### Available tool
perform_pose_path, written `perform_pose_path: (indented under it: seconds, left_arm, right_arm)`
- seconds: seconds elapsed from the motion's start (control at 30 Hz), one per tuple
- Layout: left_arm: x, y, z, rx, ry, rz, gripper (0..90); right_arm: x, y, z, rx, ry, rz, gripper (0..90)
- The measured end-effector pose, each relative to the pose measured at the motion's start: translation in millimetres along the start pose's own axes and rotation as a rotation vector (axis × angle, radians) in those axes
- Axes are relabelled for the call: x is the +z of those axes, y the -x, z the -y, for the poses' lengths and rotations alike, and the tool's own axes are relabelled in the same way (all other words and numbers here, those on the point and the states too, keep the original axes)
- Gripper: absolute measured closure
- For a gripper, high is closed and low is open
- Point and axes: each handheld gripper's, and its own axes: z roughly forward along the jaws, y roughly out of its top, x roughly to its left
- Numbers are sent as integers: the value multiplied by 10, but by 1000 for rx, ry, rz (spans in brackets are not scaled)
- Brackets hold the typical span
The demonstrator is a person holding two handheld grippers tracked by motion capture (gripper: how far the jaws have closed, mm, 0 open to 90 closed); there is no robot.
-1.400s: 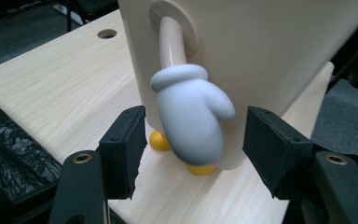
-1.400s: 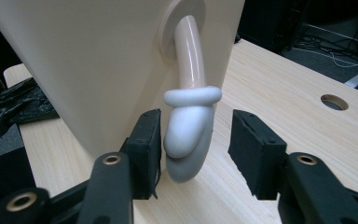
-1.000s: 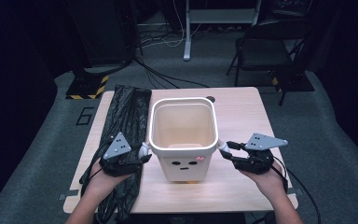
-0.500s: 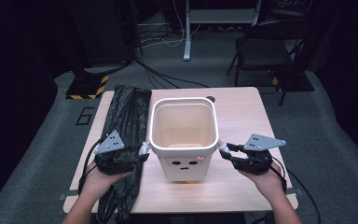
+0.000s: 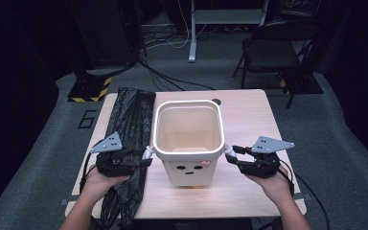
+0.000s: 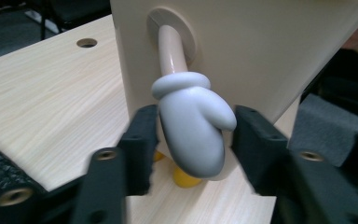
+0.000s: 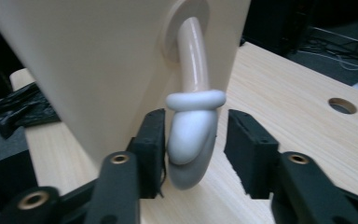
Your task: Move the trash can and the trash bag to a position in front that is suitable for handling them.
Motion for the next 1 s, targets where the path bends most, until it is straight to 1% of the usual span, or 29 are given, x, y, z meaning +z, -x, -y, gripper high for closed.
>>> perform_pose_path:
  seconds: [0.03, 0.07, 0.1, 0.13, 0.2, 0.23, 0.27, 0.3, 0.33, 0.37, 0.4, 0.47, 0.53, 0.57, 0.63, 0.67, 0.73, 0.77, 0.87, 0.93, 1.0]
  left_arm:
    - [0, 0, 0, 0, 0, 0, 429]
    - [27, 28, -11, 9, -15, -28, 429]
    - [70, 50, -24, 17, -28, -49, 385]
    - [70, 50, -24, 17, -28, -49, 377]
    - [133, 49, -45, 14, -36, -46, 375]
    - [147, 50, -49, 11, -38, -44, 386]
    - [168, 52, -56, 11, -41, -30, 416]
    - [182, 58, -62, 15, -47, -28, 475]
    - [182, 58, -62, 15, -47, -28, 486]
    - [196, 67, -69, 16, -49, -38, 518]
    - [194, 57, -72, 20, -54, -51, 540]
    - [191, 41, -69, 5, -50, -37, 543]
    - [191, 41, -68, 5, -49, -37, 545]
    - [190, 46, -72, 9, -52, -45, 546]
    - [188, 41, -76, 7, -43, -45, 548]
    - [188, 41, -76, 7, -43, -45, 548]
    - [190, 28, -96, -2, -23, -41, 549]
    - [201, 18, -112, -9, -16, -38, 549]
    - [227, 7, -149, -13, -11, -37, 550]
    - [235, 1, -175, -3, -5, -43, 550]
    - [238, -5, -186, -2, 4, -44, 550]
  right_arm:
    - [0, 0, 0, 0, 0, 0, 549]
    - [6, 2, -1, 9, 4, 7, 535]
    - [27, 13, -9, 25, -3, 0, 521]
    - [27, 13, -9, 25, -3, 0, 521]
    - [74, 16, -27, 20, -17, -11, 520]
    - [95, 10, -34, 21, -21, -14, 531]
    - [109, 6, -39, 19, -25, -17, 543]
    - [134, -3, -49, 22, -33, -25, 565]
    - [134, -3, -49, 22, -33, -25, 565]
    - [172, -18, -66, 14, -44, -28, 602]
    - [178, -24, -71, 13, -47, -18, 618]
    - [179, -17, -83, 24, -48, -12, 645]
    - [181, -14, -87, 31, -49, -16, 647]
    - [181, -42, -94, 14, -50, 0, 650]
    - [178, -56, -94, 3, -46, 8, 652]
    - [178, -56, -94, 3, -46, 8, 652]
    - [164, -67, -99, 3, -36, 18, 653]
    - [161, -56, -100, -1, -35, 23, 654]
    - [161, -21, -107, -5, -45, 35, 655]
    - [157, -5, -122, -22, -50, 46, 656]
    - [156, 5, -132, -26, -44, 50, 656]
